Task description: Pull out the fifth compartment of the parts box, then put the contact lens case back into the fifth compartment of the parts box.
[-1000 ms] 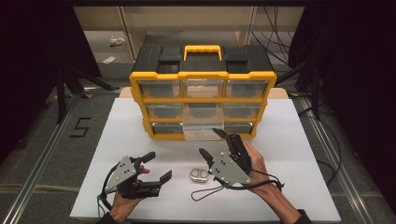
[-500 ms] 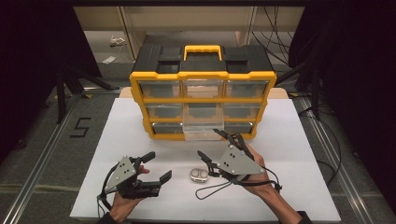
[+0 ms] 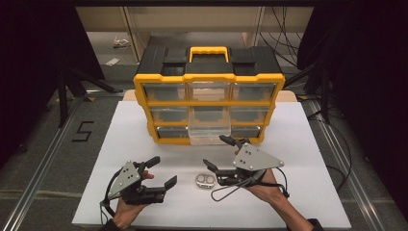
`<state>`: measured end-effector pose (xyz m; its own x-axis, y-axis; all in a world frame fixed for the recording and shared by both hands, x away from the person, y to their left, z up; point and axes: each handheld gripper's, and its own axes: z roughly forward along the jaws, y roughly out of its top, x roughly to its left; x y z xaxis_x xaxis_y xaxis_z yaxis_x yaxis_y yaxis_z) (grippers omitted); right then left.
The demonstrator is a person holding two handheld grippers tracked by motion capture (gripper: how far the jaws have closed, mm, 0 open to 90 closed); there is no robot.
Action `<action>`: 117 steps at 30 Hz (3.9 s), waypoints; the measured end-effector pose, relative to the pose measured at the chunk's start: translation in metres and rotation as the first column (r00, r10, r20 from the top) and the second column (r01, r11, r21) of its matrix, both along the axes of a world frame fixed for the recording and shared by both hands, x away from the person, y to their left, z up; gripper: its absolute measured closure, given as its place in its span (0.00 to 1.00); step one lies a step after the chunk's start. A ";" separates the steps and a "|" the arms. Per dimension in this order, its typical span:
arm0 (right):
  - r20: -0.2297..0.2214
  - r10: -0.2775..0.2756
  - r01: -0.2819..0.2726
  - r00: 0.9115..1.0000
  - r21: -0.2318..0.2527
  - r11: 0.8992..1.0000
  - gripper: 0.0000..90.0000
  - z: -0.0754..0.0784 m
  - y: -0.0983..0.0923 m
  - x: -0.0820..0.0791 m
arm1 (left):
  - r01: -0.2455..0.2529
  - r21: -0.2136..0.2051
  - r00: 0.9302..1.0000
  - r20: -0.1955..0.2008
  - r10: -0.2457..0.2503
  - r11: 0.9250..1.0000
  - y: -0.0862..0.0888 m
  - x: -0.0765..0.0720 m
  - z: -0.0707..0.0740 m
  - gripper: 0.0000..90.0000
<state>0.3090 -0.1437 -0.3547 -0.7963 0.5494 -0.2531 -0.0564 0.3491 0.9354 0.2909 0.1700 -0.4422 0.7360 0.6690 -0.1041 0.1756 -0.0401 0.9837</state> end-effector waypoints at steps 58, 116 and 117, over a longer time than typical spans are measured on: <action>-0.343 0.061 -0.140 0.937 -0.211 0.967 0.20 -0.065 0.019 0.035 | 0.008 0.002 1.000 -0.003 -0.008 1.000 -0.003 0.002 0.000 0.15; -0.481 -0.004 -0.275 0.877 -0.508 0.816 0.37 -0.118 0.051 0.059 | 0.018 0.007 1.000 0.009 -0.018 1.000 -0.003 -0.001 0.000 0.15; -0.485 -0.006 -0.277 0.874 -0.509 0.815 0.38 -0.119 0.052 0.059 | 0.018 0.008 1.000 0.009 -0.018 1.000 -0.003 -0.001 0.000 0.15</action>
